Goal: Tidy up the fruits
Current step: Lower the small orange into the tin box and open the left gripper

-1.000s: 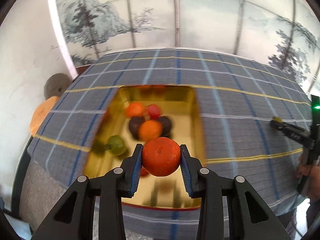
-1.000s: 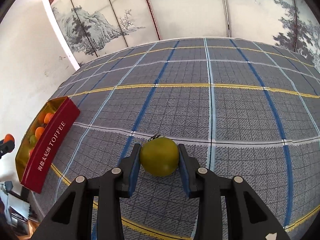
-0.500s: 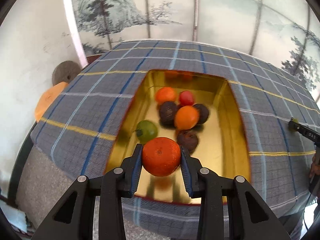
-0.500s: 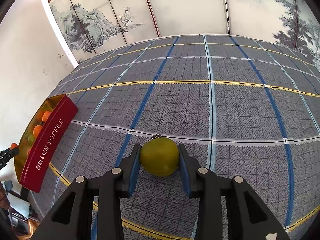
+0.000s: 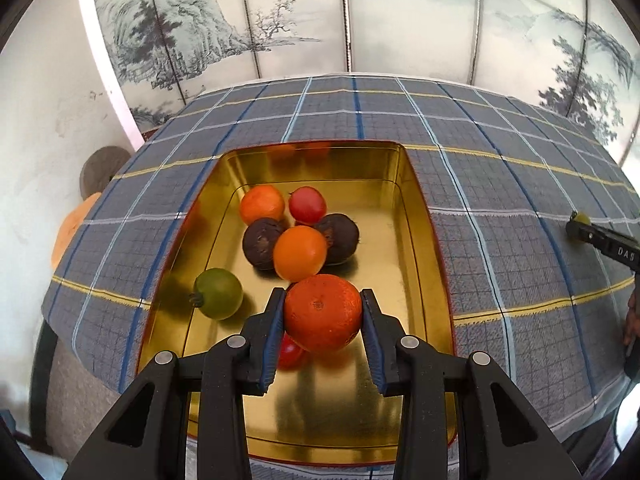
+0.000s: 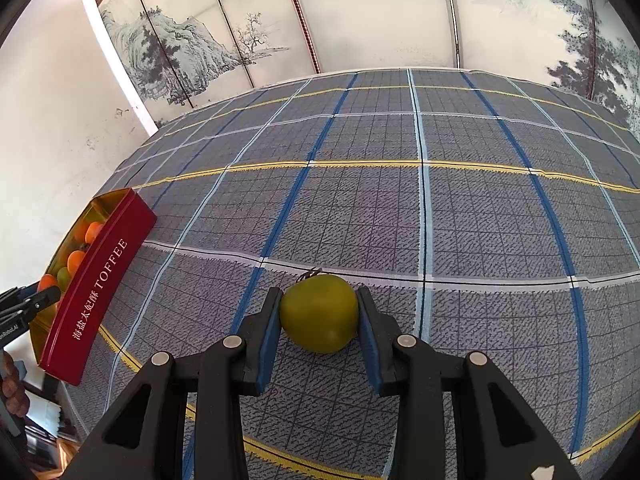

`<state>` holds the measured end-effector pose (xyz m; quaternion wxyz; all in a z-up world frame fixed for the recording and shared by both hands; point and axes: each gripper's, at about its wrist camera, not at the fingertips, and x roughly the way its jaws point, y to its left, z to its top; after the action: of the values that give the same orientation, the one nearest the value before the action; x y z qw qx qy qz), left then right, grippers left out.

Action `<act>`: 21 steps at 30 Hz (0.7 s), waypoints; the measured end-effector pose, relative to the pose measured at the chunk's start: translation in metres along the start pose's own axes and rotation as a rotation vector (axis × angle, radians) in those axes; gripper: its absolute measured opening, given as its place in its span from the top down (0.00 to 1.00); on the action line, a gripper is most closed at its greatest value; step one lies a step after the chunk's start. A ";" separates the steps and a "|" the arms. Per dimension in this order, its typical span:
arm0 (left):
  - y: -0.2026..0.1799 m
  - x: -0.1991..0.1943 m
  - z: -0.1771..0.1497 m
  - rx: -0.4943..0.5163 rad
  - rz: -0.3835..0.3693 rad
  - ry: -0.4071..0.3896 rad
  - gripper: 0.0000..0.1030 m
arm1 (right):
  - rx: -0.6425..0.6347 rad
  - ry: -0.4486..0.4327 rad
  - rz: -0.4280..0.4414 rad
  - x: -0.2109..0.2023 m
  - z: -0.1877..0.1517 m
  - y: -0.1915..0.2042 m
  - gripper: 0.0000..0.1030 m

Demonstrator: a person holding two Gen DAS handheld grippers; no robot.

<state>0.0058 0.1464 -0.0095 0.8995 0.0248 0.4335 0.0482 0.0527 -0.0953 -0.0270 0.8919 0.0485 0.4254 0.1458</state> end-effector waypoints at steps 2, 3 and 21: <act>-0.003 0.001 0.000 0.010 0.004 -0.003 0.63 | 0.000 0.000 0.000 0.000 0.000 0.000 0.67; -0.004 0.001 0.000 0.013 0.006 -0.005 0.63 | 0.000 0.000 0.000 0.000 0.000 0.000 0.67; -0.007 0.008 -0.003 0.035 0.035 0.012 0.61 | 0.000 0.000 0.000 0.000 0.000 0.000 0.67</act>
<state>0.0090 0.1399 -0.0180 0.8953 0.0480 0.4393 0.0565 0.0523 -0.0952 -0.0268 0.8919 0.0484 0.4254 0.1455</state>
